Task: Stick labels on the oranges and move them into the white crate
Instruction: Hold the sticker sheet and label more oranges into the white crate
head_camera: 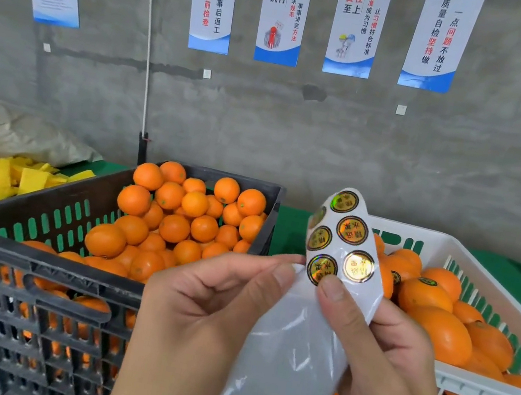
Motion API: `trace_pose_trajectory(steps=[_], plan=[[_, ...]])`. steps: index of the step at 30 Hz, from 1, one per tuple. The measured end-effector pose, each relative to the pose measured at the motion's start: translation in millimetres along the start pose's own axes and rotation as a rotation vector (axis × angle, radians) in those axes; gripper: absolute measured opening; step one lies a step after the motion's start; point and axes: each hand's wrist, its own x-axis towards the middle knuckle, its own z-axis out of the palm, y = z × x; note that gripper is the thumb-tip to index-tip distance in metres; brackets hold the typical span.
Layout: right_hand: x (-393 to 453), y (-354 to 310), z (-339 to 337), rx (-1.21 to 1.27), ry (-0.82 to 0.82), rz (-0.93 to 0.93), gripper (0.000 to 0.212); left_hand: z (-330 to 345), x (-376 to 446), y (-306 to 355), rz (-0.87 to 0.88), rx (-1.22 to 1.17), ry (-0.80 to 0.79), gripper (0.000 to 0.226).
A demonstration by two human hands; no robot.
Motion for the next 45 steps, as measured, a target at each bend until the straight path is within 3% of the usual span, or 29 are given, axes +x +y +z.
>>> trace_pose_trajectory(steps=[3, 7, 10, 13, 17, 22, 26, 28, 32, 39, 45], plan=[[-1, 0, -2, 0.018, -0.018, 0.059, 0.043, -14, 7, -1, -0.025, -0.052, -0.026, 0.019], [-2, -1, -12, 0.02, 0.022, 0.135, 0.038, -40, 13, 8, 0.078, 0.055, -0.192, 0.034], [0, -1, -11, -0.047, -0.041, 0.152, 0.044, -55, 13, 13, 0.015, 0.173, -0.261, 0.045], [3, -1, -8, -0.165, -0.019, 0.134, 0.038, -58, 13, 13, 0.0, 0.26, -0.128, 0.046], [7, 5, -3, -0.148, 0.032, 0.06, 0.033, -64, 24, 10, 0.209, 0.437, 0.203, 0.019], [43, 25, 23, -0.494, -0.08, -0.096, 0.019, -90, 35, 1, 0.32, 0.492, 0.497, 0.014], [95, 54, 54, -0.807, -0.239, -0.108, 0.045, -107, 43, -3, 0.363, 0.588, 0.652, 0.016], [123, 72, 65, -0.925, -0.267, -0.042, 0.046, -117, 48, -6, 0.353, 0.66, 0.719, 0.016], [174, 103, 79, -1.194, -0.403, 0.097, 0.043, -137, 53, -10, 0.319, 0.743, 0.771, 0.027], [223, 148, 81, -1.697, -0.841, 0.335, 0.078, -149, 58, -12, 0.284, 0.716, 0.731, 0.052], [256, 164, 88, -1.817, -0.899, 0.259, 0.08, -150, 60, -11, 0.291, 0.735, 0.679, 0.056]])
